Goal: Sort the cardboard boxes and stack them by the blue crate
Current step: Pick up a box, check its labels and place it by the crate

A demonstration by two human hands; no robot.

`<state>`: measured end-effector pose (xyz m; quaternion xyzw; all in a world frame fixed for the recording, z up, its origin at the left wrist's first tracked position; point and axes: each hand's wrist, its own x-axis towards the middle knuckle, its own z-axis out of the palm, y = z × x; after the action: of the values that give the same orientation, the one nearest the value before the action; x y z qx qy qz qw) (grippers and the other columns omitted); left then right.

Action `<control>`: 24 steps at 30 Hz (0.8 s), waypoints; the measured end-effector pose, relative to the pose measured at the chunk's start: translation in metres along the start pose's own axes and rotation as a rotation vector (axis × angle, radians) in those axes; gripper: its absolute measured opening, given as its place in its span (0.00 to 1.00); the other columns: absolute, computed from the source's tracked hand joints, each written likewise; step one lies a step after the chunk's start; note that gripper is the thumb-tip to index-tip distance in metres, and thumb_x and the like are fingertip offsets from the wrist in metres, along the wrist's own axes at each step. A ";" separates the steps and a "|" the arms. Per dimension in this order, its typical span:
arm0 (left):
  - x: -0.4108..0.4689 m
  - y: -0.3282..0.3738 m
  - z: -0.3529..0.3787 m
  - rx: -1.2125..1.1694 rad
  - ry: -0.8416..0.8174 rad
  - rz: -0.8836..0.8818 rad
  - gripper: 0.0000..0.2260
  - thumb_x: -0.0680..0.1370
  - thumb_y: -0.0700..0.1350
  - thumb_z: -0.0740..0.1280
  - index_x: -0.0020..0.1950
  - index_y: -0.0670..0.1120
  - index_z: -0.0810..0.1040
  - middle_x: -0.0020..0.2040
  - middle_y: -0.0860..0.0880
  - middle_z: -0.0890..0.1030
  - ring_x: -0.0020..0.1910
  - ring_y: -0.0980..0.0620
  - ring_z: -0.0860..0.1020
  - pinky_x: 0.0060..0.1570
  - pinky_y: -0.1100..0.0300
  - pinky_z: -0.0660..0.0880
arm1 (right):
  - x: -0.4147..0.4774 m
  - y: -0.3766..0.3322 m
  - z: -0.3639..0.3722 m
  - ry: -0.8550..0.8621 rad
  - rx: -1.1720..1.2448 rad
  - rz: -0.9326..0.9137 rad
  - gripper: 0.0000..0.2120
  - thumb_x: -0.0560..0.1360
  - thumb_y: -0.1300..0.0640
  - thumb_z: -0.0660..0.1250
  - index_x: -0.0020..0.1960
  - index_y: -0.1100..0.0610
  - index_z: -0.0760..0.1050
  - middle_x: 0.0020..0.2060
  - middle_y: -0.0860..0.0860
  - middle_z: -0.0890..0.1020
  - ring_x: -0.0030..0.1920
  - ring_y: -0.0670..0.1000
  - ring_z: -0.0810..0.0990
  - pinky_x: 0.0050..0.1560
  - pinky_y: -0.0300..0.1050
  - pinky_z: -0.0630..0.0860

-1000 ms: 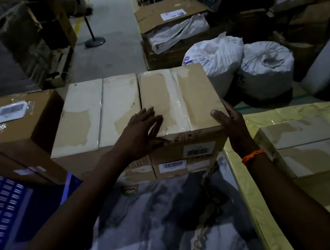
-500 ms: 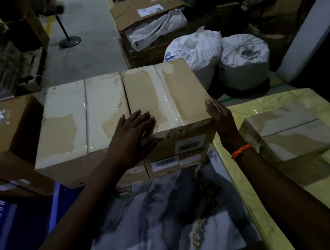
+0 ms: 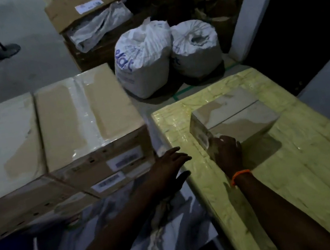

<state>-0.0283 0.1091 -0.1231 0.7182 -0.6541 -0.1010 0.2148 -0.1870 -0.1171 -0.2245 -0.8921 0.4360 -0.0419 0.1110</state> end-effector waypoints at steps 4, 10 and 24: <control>0.047 0.018 0.043 -0.119 -0.076 -0.144 0.21 0.82 0.52 0.67 0.73 0.48 0.74 0.71 0.48 0.76 0.78 0.46 0.64 0.71 0.49 0.69 | 0.002 0.058 -0.001 0.081 0.027 -0.026 0.22 0.69 0.56 0.76 0.63 0.57 0.82 0.59 0.62 0.81 0.58 0.67 0.79 0.57 0.68 0.75; 0.108 0.052 0.098 -0.200 -0.066 -0.238 0.21 0.80 0.53 0.67 0.70 0.46 0.76 0.65 0.45 0.79 0.66 0.44 0.74 0.62 0.60 0.67 | -0.032 0.156 -0.016 0.105 0.084 0.140 0.23 0.71 0.58 0.74 0.66 0.52 0.81 0.65 0.60 0.79 0.63 0.66 0.76 0.66 0.73 0.67; 0.198 0.085 0.176 -0.502 -0.066 -0.853 0.35 0.69 0.45 0.81 0.72 0.39 0.70 0.63 0.45 0.79 0.62 0.43 0.79 0.57 0.52 0.77 | -0.016 0.236 -0.047 -0.046 1.126 0.470 0.26 0.78 0.63 0.69 0.74 0.50 0.67 0.67 0.54 0.78 0.68 0.57 0.77 0.68 0.59 0.76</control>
<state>-0.1545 -0.1215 -0.2152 0.8445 -0.2639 -0.3569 0.2996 -0.3861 -0.2529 -0.2342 -0.5768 0.5296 -0.2212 0.5813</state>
